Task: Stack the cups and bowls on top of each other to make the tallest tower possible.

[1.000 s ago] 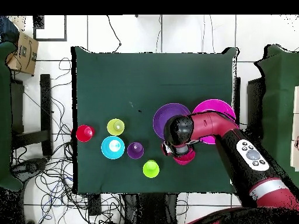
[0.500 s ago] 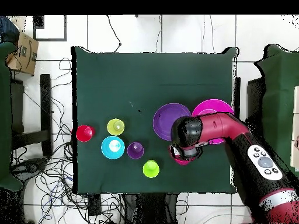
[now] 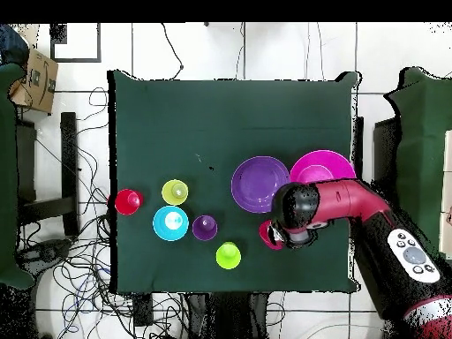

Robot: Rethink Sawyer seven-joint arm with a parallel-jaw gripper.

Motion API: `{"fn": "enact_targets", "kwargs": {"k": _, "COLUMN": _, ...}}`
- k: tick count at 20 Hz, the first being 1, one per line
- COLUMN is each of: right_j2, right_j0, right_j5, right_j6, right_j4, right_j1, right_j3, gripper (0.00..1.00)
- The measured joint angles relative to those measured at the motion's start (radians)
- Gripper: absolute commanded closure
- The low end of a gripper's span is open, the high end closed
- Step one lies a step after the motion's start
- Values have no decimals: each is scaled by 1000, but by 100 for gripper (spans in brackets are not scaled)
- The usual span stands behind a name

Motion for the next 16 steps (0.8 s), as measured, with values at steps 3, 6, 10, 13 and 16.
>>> {"fn": "enact_targets", "kwargs": {"k": 3, "right_j2": -17, "right_j0": -20, "right_j5": -34, "right_j6": 0, "right_j4": -34, "right_j1": 27, "right_j3": 13, "gripper": 0}}
{"fn": "enact_targets", "kwargs": {"k": 6, "right_j2": -32, "right_j0": -36, "right_j5": -86, "right_j6": 0, "right_j4": -66, "right_j1": 57, "right_j3": 32, "gripper": 0}}
{"fn": "enact_targets", "kwargs": {"k": 10, "right_j2": -45, "right_j0": -42, "right_j5": -127, "right_j6": 0, "right_j4": -77, "right_j1": 77, "right_j3": 59, "gripper": 0}}
{"fn": "enact_targets", "kwargs": {"k": 13, "right_j2": -57, "right_j0": -40, "right_j5": -151, "right_j6": 0, "right_j4": -78, "right_j1": 86, "right_j3": 91, "gripper": 0}}
{"fn": "enact_targets", "kwargs": {"k": 16, "right_j2": -66, "right_j0": -37, "right_j5": -156, "right_j6": 0, "right_j4": -78, "right_j1": 87, "right_j3": 118, "gripper": 0}}
